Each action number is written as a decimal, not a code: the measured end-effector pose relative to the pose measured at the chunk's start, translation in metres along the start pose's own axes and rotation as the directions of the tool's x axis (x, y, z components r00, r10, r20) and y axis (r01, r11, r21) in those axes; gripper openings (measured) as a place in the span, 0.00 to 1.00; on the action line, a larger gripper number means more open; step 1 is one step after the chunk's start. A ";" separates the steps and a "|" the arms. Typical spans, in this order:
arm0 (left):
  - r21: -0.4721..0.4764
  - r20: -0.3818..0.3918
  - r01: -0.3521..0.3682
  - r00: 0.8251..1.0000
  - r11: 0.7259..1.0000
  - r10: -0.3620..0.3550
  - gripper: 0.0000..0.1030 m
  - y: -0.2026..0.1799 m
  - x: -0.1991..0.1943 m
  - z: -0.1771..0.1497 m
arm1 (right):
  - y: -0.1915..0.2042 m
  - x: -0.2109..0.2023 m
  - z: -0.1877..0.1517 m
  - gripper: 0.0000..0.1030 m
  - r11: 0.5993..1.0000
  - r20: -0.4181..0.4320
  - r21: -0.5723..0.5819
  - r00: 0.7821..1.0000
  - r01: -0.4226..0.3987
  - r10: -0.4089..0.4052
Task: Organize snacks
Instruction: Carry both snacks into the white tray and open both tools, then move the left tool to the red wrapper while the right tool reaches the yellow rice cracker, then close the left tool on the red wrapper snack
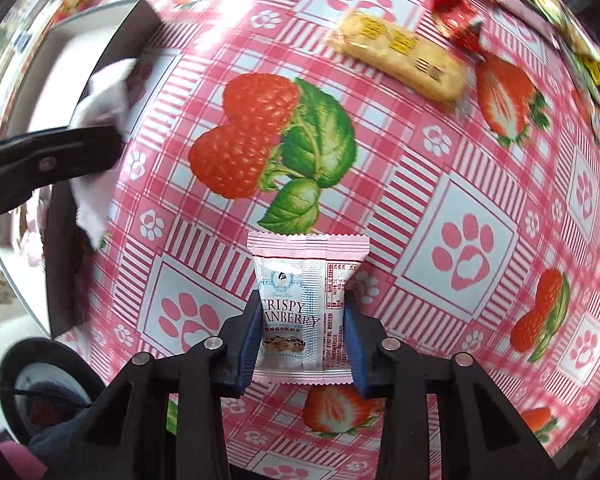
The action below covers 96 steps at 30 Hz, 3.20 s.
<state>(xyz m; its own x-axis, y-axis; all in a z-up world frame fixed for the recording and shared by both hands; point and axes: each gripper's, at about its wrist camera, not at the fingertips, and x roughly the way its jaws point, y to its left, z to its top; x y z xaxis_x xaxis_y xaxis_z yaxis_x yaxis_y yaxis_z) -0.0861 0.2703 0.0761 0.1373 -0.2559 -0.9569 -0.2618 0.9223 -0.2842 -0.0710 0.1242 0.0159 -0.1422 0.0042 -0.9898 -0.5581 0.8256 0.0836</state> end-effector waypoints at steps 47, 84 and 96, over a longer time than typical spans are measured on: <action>-0.218 0.035 -0.235 0.968 0.947 0.248 0.74 0.124 -0.030 -0.039 | 0.085 -0.040 0.094 1.00 0.993 0.003 -0.004 0.993 -0.118 0.118; 0.053 -0.064 -0.076 0.995 0.996 0.079 0.76 -0.097 0.053 0.090 | -0.153 0.036 -0.091 1.00 0.925 -0.141 0.380 0.989 0.015 0.042; -0.101 -0.104 -0.034 0.994 0.994 0.023 0.76 -0.146 0.124 0.170 | -0.119 0.028 -0.085 1.00 0.925 -0.090 0.380 0.996 0.020 0.016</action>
<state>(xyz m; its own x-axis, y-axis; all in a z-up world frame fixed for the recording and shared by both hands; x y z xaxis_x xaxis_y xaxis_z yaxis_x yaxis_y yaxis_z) 0.1312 0.1533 0.0088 0.0308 -0.2633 -0.9642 -0.3613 0.8965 -0.2563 -0.0776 -0.0218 -0.0124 -0.2241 -0.0335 -0.9740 -0.2085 0.9779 0.0144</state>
